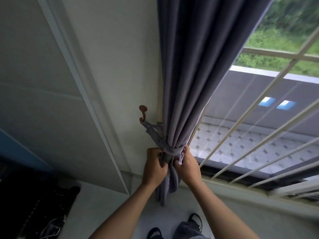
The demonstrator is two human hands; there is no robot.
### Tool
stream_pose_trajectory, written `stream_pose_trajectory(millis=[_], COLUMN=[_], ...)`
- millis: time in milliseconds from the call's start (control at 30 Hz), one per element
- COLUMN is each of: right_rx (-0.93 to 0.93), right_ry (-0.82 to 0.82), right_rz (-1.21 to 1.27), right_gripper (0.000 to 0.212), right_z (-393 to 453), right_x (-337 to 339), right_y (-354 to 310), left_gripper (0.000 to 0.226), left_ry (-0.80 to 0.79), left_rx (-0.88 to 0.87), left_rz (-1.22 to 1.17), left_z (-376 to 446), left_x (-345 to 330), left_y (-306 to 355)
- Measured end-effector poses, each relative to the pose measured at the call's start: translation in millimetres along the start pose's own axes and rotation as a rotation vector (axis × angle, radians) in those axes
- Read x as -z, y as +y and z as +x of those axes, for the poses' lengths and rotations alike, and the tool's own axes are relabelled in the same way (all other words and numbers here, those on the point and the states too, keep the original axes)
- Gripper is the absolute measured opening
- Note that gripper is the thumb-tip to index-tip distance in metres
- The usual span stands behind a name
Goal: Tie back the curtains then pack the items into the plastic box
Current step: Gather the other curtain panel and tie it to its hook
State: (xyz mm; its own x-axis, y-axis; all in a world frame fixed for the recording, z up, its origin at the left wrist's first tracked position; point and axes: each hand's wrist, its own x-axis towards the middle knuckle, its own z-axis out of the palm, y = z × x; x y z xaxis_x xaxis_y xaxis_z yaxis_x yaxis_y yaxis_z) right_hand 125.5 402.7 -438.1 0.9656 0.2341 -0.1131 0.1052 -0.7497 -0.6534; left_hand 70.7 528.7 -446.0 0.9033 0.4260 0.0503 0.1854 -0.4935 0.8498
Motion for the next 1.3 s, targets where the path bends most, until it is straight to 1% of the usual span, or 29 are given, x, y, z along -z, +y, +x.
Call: stream_pose_trajectory(millis=[33, 67, 167, 233, 300, 367, 433, 500, 600, 633, 667, 700, 733, 767, 833, 933, 967, 1033, 1100, 1233, 1300], right_rx=[0.02, 0.037, 0.086, 0.114, 0.172, 0.202, 0.208, 0.152, -0.023, -0.078, -0.121, -0.156, -0.169, -0.149, -0.083, 0.006, 0.04, 0.095, 0.102, 0.092, 0.075], right_ry=[0.004, -0.001, -0.018, -0.049, -0.118, -0.19, -0.218, -0.205, -0.147, -0.146, -0.149, -0.154, -0.162, -0.164, -0.152, -0.095, -0.074, -0.086, -0.098, -0.131, -0.162], right_rz=[-0.007, -0.016, -0.004, -0.001, -0.074, -0.183, -0.276, -0.282, -0.19, -0.179, -0.195, -0.232, -0.291, -0.357, -0.457, -0.443, -0.444, -0.439, -0.427, -0.377, -0.402], right_gripper=[0.05, 0.041, 0.021, 0.014, 0.017, 0.021, 0.022, 0.024, 0.032, 0.036, 0.036, 0.032, 0.027, 0.021, 0.019, 0.017, 0.02, 0.025, 0.031, 0.042, 0.049], right_z=[1.1, 2.8, 7.0, 10.6, 21.6, 36.5, 45.1, 41.7, 17.3, 10.5, 5.8, 2.8, 2.3, 2.5, 1.3, -4.4, -6.8, -10.2, -11.6, -18.4, -23.5], right_x=[-1.3, -3.0, -9.5, -10.4, -5.5, 3.6, 10.4, 9.4, -5.9, -11.9, -16.7, -19.5, -22.0, -24.3, -28.1, -29.8, -27.8, -24.8, -22.9, -30.0, -35.4], right_y=[-0.3, -0.9, 2.9, 8.9, 16.8, 17.8, 15.0, 12.8, 11.8, 12.0, 11.8, 9.4, 6.1, 2.7, -3.5, 8.0, 15.3, 29.6, 34.9, 26.4, 24.1], left_gripper=[0.023, 0.021, 0.007, 0.013, 0.013, 0.014, 0.018, 0.022, 0.033, 0.032, 0.025, 0.018, 0.017, 0.018, 0.018, 0.019, 0.019, 0.019, 0.019, 0.02, 0.019], left_ry=[0.007, -0.006, -0.035, -0.04, -0.073, -0.147, -0.209, -0.225, -0.193, -0.166, -0.147, -0.13, -0.112, -0.098, -0.091, -0.079, -0.071, -0.069, -0.075, -0.065, -0.079], left_rx=[0.038, 0.065, 0.057, 0.044, 0.035, 0.022, 0.018, 0.024, 0.098, 0.115, 0.119, 0.118, 0.116, 0.106, 0.08, 0.013, -0.016, -0.049, -0.059, -0.007, 0.021], left_rz=[-0.024, -0.02, 0.053, 0.085, 0.114, 0.154, 0.211, 0.216, 0.144, 0.133, 0.154, 0.181, 0.202, 0.218, 0.245, 0.296, 0.321, 0.352, 0.339, 0.284, 0.274], left_z=[1.2, 4.6, 15.2, 15.3, 13.2, 18.2, 27.3, 31.1, 25.3, 23.3, 21.8, 21.0, 20.8, 20.5, 18.6, 15.2, 15.4, 17.1, 19.1, 11.0, 5.5], left_x=[1.6, 1.6, -1.1, -2.6, -1.9, -1.8, -2.5, -3.0, -0.4, -0.1, -0.4, -1.0, -1.9, -3.3, -6.0, -3.2, -0.7, 3.9, 3.0, -1.8, -0.1], left_y=[-1.8, -3.7, -3.6, -2.0, -2.5, -3.6, -0.8, 3.7, 4.7, 2.8, -0.6, -3.4, -5.1, -6.9, -9.9, -20.2, -24.9, -28.5, -27.5, -24.6, -31.0])
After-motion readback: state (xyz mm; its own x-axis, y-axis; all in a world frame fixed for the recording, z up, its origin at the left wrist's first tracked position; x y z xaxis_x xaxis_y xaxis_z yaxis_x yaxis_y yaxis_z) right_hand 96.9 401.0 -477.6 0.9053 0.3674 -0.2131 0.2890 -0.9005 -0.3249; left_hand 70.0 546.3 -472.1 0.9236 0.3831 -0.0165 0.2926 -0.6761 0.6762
